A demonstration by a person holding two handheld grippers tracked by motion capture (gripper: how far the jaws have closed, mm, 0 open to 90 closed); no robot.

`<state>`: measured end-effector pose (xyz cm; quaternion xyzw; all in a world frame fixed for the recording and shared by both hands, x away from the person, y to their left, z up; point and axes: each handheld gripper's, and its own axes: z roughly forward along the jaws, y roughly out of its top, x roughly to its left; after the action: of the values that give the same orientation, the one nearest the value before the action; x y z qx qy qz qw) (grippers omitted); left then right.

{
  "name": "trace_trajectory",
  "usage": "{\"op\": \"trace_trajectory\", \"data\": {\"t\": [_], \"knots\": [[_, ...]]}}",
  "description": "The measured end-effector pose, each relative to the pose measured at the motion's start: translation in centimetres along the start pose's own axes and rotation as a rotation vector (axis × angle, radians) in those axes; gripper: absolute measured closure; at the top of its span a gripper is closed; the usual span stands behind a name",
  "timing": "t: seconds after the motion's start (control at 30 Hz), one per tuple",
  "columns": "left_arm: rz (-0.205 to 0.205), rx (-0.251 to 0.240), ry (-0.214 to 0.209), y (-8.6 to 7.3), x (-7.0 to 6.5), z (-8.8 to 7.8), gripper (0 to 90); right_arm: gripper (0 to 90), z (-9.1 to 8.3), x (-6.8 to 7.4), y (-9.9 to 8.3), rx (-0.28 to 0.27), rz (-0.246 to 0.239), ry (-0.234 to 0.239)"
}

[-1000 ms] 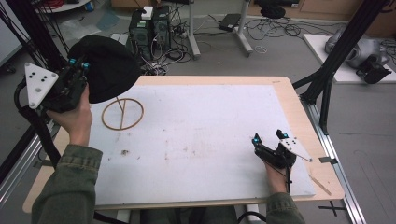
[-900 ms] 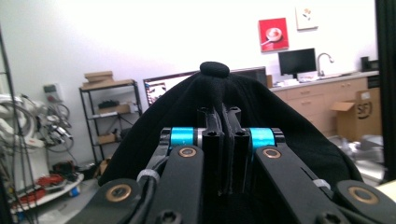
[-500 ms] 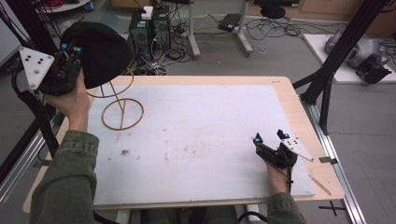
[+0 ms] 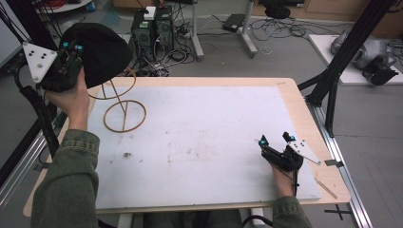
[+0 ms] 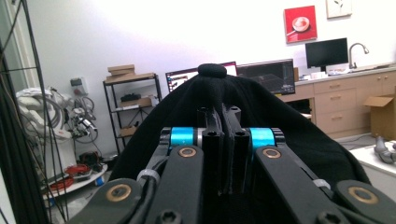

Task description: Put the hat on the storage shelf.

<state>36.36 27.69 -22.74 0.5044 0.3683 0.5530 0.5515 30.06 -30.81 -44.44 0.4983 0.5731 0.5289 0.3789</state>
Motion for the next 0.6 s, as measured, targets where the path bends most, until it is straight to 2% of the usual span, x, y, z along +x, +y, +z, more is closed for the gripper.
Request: {"op": "trace_trajectory", "data": {"t": [0.17,0.6], "knots": [[0.017,0.026,-0.011,-0.9,-0.5,0.5,87.5,11.1,0.0,0.0,0.0,0.000,-0.003,0.003],[-0.002,0.086,-0.034,-2.7,-0.5,1.0,87.5,11.2,-0.1,-0.1,0.1,-0.006,-0.004,0.004]]}}
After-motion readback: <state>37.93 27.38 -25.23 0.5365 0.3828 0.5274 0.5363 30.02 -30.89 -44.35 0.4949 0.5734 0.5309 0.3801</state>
